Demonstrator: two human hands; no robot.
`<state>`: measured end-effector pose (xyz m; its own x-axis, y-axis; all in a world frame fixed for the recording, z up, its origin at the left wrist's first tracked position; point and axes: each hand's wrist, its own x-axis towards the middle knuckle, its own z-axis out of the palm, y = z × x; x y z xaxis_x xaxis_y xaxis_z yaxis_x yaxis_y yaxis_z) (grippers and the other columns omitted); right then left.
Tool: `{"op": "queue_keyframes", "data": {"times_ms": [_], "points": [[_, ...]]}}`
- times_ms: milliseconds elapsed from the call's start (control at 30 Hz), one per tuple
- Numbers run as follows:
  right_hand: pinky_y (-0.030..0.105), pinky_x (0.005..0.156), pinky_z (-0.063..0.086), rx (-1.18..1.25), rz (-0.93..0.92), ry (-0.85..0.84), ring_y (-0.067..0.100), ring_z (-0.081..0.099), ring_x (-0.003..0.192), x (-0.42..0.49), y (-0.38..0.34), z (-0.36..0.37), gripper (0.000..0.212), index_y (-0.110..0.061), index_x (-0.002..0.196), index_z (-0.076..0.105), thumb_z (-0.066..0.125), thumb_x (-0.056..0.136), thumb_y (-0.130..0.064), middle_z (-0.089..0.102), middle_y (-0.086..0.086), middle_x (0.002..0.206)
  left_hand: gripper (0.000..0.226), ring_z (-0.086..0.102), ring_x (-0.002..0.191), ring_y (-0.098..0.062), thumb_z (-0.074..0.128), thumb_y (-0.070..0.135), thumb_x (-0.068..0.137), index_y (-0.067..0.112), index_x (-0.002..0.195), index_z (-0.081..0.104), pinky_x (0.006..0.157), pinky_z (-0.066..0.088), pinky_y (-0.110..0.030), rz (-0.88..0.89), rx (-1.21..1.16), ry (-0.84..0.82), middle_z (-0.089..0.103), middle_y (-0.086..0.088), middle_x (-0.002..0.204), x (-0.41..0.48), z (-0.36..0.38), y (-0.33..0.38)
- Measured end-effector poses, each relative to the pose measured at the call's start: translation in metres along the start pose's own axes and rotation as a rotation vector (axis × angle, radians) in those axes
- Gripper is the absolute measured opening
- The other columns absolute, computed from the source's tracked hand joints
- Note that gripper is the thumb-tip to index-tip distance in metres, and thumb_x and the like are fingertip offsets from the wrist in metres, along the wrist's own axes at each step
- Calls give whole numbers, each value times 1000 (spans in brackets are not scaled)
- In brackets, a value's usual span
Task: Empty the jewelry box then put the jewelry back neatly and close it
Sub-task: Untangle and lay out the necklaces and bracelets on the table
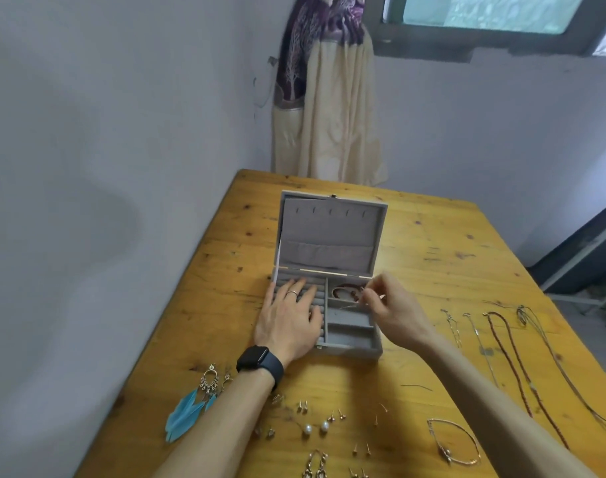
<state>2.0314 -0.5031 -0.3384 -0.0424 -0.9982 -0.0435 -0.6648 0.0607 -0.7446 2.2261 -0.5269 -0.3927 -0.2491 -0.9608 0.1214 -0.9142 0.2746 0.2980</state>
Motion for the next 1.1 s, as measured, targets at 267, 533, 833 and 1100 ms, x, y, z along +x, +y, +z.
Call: {"op": "queue_keyframes", "data": {"times_ms": [267, 533, 833, 1100], "points": [[26, 57, 47, 477, 1, 35, 10, 63, 69, -49, 0, -36, 15, -19, 112, 66, 62, 98, -14, 75, 2, 93, 41, 52, 123, -2, 57, 31, 97, 32, 138, 55, 103, 43, -22, 61, -611, -43, 63, 15, 130, -5, -28, 36], [28, 59, 48, 527, 23, 69, 12, 63, 70, -93, 24, -60, 18, -21, 111, 68, 68, 93, -19, 76, 0, 93, 20, 69, 100, -7, 64, 27, 96, 21, 112, 74, 89, 52, -21, 86, -1004, -515, 76, 7, 102, -22, -36, 94], [26, 57, 47, 673, 113, 195, 11, 60, 67, -124, 62, -66, 23, -15, 108, 68, 75, 87, -20, 78, 3, 95, 18, 68, 85, -9, 69, 32, 92, 19, 102, 75, 80, 51, -28, 79, -956, -602, 76, 0, 93, -42, -15, 130], [28, 61, 49, 797, 231, 254, 12, 60, 67, -136, 97, -63, 19, -25, 105, 73, 74, 88, -17, 74, 7, 101, 20, 62, 71, -7, 68, 35, 92, 18, 98, 75, 74, 53, -25, 16, -878, -598, 68, 5, 77, -33, -10, 145]]}}
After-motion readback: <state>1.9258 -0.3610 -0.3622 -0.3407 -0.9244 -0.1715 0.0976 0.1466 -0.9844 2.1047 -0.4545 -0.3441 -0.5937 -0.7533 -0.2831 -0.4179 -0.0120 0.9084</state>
